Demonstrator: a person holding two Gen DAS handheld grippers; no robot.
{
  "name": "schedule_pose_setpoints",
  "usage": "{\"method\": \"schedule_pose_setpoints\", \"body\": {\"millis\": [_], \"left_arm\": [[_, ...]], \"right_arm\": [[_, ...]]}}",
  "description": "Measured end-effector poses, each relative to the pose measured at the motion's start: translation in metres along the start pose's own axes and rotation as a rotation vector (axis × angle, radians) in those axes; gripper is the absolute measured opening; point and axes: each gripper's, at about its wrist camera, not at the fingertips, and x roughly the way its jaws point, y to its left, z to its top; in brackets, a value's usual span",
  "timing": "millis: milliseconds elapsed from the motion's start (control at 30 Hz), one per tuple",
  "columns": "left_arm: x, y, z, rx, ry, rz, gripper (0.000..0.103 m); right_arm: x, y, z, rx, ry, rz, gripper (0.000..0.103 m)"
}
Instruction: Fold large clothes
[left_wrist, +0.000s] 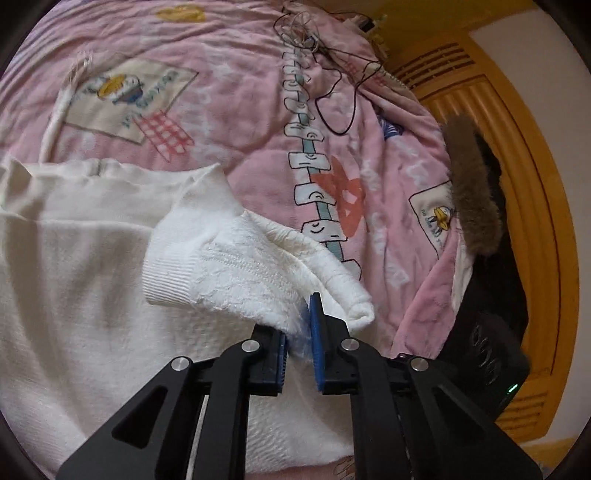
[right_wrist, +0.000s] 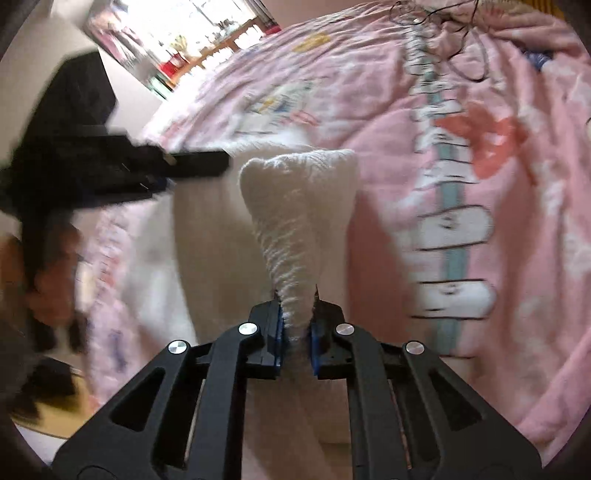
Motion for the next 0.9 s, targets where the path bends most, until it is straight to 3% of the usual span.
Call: {"method": "schedule_pose_setpoints", "body": {"millis": [133, 233, 467, 667, 767, 900], "left_arm": [[-0.036, 0.008, 0.014, 0.117, 0.036, 0.022, 0.010], [-0.078, 0.021, 0.031, 0.235, 0.061, 0.076, 0.010], [-0.158, 0.080, 0.050, 0.330, 0.059, 0.192, 0.010], [-0.188, 0.165, 0.055, 0.293, 0.049, 0.287, 0.011], [-0.187, 0.222, 0.057, 0.222, 0.054, 0.316, 0.011], [-0.152, 0.280, 0.050, 0.191, 0.063, 0.428, 0.013]], "right_arm": [[-0.001, 0.034, 0.017, 0.105, 0.014, 0.157, 0.010], [0.010, 0.081, 0.035, 0.102, 0.019, 0.240, 0.010], [0.075, 0.179, 0.068, 0.169, 0.012, 0.422, 0.010], [0.153, 0.240, 0.075, 0.234, 0.016, 0.478, 0.010], [0.204, 0.267, 0.074, 0.258, 0.024, 0.486, 0.010], [0.264, 0.270, 0.066, 0.252, 0.040, 0.351, 0.009]]}}
